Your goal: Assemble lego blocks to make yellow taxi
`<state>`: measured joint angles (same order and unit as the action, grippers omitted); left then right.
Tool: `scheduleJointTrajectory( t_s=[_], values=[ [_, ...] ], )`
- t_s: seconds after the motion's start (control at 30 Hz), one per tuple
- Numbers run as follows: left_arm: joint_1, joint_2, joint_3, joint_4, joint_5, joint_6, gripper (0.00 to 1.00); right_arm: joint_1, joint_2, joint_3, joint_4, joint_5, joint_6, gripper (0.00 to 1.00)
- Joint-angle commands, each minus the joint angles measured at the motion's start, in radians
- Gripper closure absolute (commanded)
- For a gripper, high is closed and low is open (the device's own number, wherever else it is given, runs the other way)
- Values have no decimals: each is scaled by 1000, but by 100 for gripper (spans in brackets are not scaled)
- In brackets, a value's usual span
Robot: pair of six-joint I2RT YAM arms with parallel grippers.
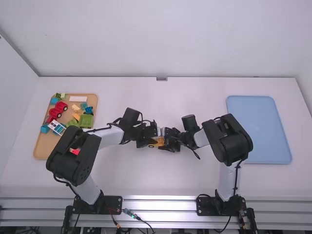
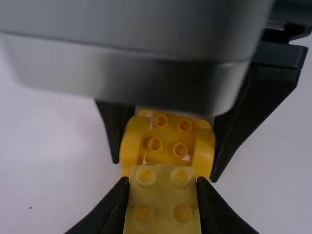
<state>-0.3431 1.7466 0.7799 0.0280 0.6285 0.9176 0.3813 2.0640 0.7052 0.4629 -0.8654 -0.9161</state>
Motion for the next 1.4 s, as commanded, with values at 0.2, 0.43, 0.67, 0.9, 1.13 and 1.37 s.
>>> scheduleJointTrajectory(
  t_s=[0.2,0.43,0.67,0.9,1.13,1.37],
  values=[
    [145,8,2,-64,254,178,98,4,71,-87,8,174,-54,82],
    [135,8,-50,34,319,185,98,5,71,-50,-52,161,-55,82],
    [136,8,-127,143,340,144,98,5,71,-19,-86,156,-54,83],
    [137,8,-139,147,356,139,98,5,71,-39,-68,156,-87,83],
    [137,37,-140,166,404,147,98,5,71,-65,-14,155,-76,83],
    [136,58,-139,195,402,146,98,5,71,-45,-52,155,-77,83]
  ],
)
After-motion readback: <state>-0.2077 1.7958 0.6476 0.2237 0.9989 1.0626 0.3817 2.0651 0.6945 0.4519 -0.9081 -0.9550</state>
